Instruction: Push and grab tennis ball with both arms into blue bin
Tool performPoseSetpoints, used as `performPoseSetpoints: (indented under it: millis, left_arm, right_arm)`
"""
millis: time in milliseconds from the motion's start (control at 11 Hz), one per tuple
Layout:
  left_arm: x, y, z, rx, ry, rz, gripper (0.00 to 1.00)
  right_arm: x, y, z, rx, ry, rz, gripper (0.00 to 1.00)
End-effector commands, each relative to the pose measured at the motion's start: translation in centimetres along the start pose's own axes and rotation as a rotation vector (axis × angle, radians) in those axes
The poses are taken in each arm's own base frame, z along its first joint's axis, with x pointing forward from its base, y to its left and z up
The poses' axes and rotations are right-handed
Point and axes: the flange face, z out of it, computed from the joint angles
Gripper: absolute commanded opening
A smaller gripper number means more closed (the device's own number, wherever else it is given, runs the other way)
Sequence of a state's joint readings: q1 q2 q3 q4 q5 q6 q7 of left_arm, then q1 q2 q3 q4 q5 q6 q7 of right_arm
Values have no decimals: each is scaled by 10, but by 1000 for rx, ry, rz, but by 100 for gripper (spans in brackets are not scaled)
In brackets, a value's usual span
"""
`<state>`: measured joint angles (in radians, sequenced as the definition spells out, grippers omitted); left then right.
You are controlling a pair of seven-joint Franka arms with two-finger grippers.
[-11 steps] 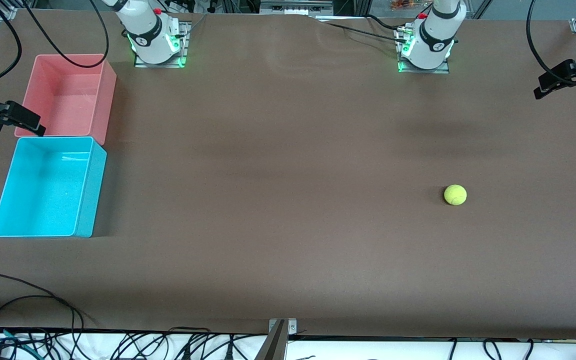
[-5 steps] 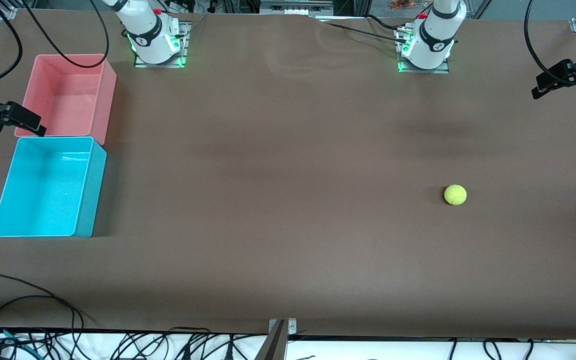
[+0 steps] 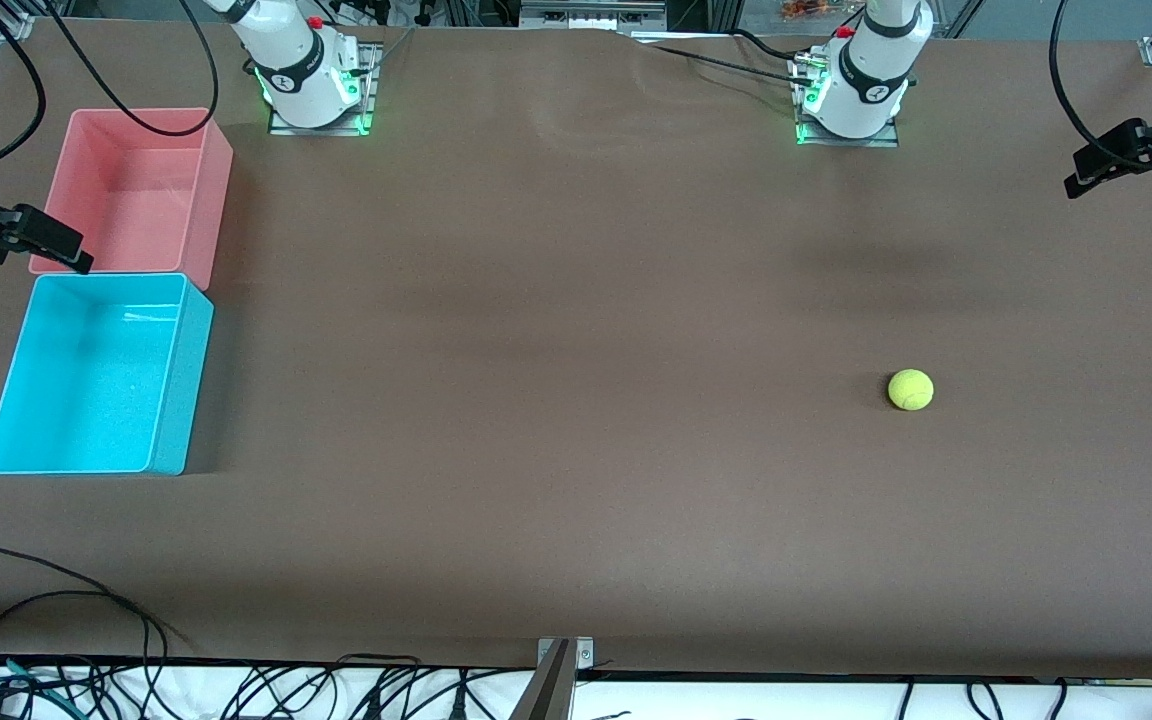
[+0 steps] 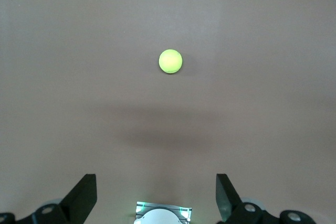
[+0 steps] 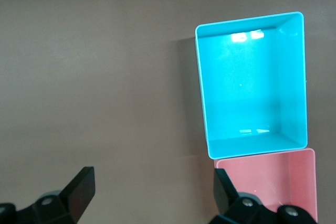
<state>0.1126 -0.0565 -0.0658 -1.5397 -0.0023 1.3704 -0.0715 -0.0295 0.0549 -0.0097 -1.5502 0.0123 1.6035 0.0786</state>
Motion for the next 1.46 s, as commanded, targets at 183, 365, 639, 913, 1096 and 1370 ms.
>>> performPoseSetpoints:
  millis: [183, 365, 639, 913, 1096, 1370]
  left_arm:
    - [2, -2, -6, 23, 4, -5, 100]
    - [2, -1, -6, 23, 4, -3, 100]
    - [1, 4, -6, 24, 4, 6, 100]
    - [1, 4, -6, 24, 4, 6, 100]
    - [1, 4, -6, 24, 4, 6, 100]
    - [2, -3, -7, 22, 5, -6, 100]
  right_arm:
    - [-1, -2, -5, -9, -4, 11, 100]
    - [-1, -2, -5, -9, -4, 11, 100]
    - [-1, -2, -5, -9, -4, 11, 100]
    - [-2, -3, -3, -12, -17, 41, 100]
    - [-3, -3, 1, -14, -25, 78, 100]
    - [-4, -12, 3, -14, -29, 121, 100]
